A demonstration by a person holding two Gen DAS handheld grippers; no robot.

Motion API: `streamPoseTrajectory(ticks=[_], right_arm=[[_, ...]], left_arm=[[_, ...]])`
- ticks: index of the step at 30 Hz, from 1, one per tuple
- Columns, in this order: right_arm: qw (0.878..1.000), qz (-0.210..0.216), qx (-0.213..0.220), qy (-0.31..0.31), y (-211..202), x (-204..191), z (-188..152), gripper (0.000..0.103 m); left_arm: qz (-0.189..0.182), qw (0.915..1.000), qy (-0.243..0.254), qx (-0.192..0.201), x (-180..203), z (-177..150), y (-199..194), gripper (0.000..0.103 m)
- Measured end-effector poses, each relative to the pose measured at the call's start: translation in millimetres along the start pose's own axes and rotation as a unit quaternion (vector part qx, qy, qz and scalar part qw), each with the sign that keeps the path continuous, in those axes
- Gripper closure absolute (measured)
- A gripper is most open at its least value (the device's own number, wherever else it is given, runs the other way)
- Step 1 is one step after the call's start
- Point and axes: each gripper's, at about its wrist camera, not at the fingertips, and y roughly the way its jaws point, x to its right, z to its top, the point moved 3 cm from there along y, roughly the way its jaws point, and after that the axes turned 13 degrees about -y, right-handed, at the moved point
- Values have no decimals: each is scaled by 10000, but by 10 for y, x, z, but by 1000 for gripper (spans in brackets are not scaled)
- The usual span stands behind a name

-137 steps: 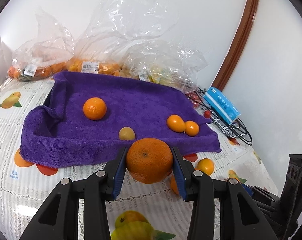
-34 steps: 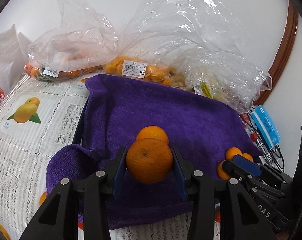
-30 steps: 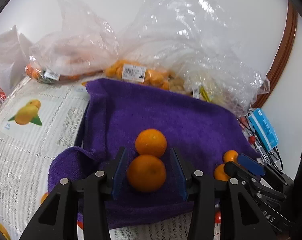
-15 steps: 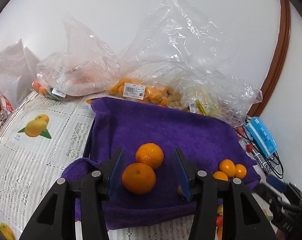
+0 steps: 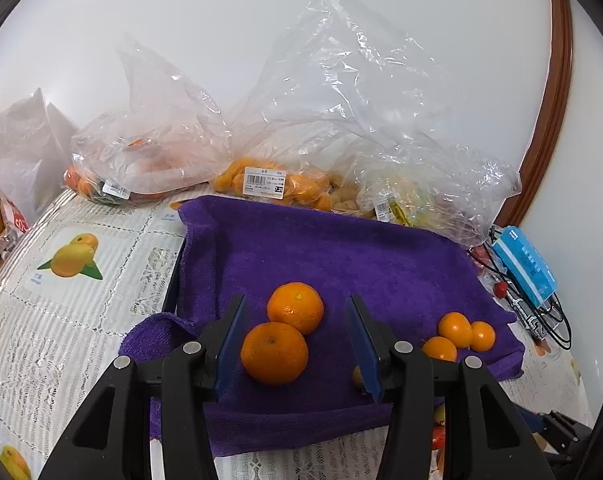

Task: Organize fruits
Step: 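Move both open tools back toward the remaining fruit beside the towel, then grasp a round orange with the right tool while the left tool grasps a small red fruit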

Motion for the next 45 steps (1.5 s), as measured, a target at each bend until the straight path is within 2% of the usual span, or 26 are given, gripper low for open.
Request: streamPoseTrajectory(ticks=[2, 3, 4, 9, 16, 22, 25, 27, 30, 35, 40, 45], right_arm=[[10000, 2, -74, -35, 49, -16, -21, 57], [9998, -138, -46, -112, 48, -32, -20, 60], [9997, -170, -68, -157, 60, -46, -14, 67], [9996, -212, -76, -177, 72, -46, -3, 67], [9995, -269, -81, -122, 53, -31, -9, 67], [9998, -161, 7, 63, 8, 38, -35, 67], [9997, -135, 92, 170, -52, 106, -68, 67], [9997, -149, 72, 170, -84, 150, -107, 67], [9995, -320, 16, 11, -142, 188, -174, 67], [9976, -667, -96, -157, -258, 262, -312, 67], [9975, -621, -81, 317, -315, 441, -428, 67], [9984, -490, -71, 263, -295, 426, -417, 67]], left_arm=[[-3, 10000, -14, -23, -3, -1, 8, 56], [-30, 10000, -23, -51, -4, -2, 5, 56], [-60, 9999, -41, -70, -6, -4, 4, 56], [-59, 10000, 6, -51, 5, -23, -9, 56], [-273, 9995, 131, -9, 122, -108, -140, 56], [-339, 9990, 272, -80, 161, -347, -299, 56], [-318, 9982, 464, -229, 168, -516, -357, 56], [-398, 9961, 631, -481, 198, -631, -357, 56], [-429, 9905, 968, -880, 293, -779, -276, 56], [-574, 9833, 1202, -1241, 446, -931, -180, 56], [-505, 9808, 1309, -1356, 525, -996, -108, 57], [-446, 9769, 1475, -1477, 592, -1006, -15, 57]])
